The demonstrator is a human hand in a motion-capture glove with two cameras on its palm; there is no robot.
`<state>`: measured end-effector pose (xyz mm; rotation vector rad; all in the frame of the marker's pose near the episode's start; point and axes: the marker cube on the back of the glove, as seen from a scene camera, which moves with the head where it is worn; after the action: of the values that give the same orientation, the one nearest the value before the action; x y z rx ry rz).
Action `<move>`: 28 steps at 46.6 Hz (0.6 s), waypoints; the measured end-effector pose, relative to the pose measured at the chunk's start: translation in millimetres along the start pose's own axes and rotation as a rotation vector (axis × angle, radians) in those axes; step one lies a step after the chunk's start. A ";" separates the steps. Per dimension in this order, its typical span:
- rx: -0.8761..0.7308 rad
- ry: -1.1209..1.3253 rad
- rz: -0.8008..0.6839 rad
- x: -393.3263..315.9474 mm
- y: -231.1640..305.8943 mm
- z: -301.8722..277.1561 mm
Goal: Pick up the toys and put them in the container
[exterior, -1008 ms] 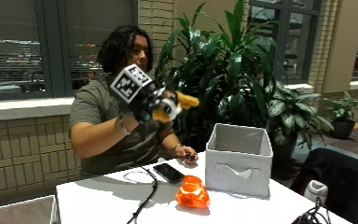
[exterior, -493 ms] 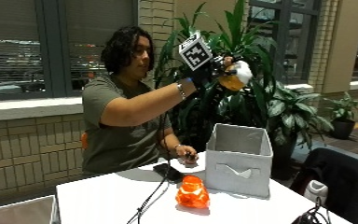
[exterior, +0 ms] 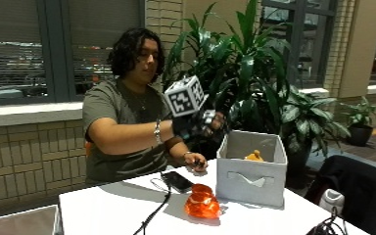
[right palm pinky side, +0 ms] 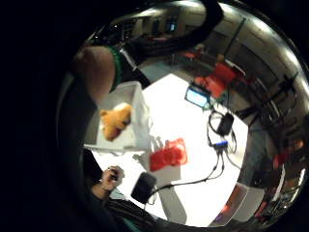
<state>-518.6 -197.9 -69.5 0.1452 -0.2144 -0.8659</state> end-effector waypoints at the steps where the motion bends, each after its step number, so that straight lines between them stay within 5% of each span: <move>1: -0.033 -0.019 0.019 12.1 6.1 9.7; 9: -0.242 -0.029 0.205 87.8 50.6 102.3; 20: -0.433 -0.006 0.157 88.5 69.1 183.9; 28: -0.387 -0.018 0.148 88.7 76.4 185.5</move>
<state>-451.9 -224.3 137.9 -0.2370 -0.0697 -0.7471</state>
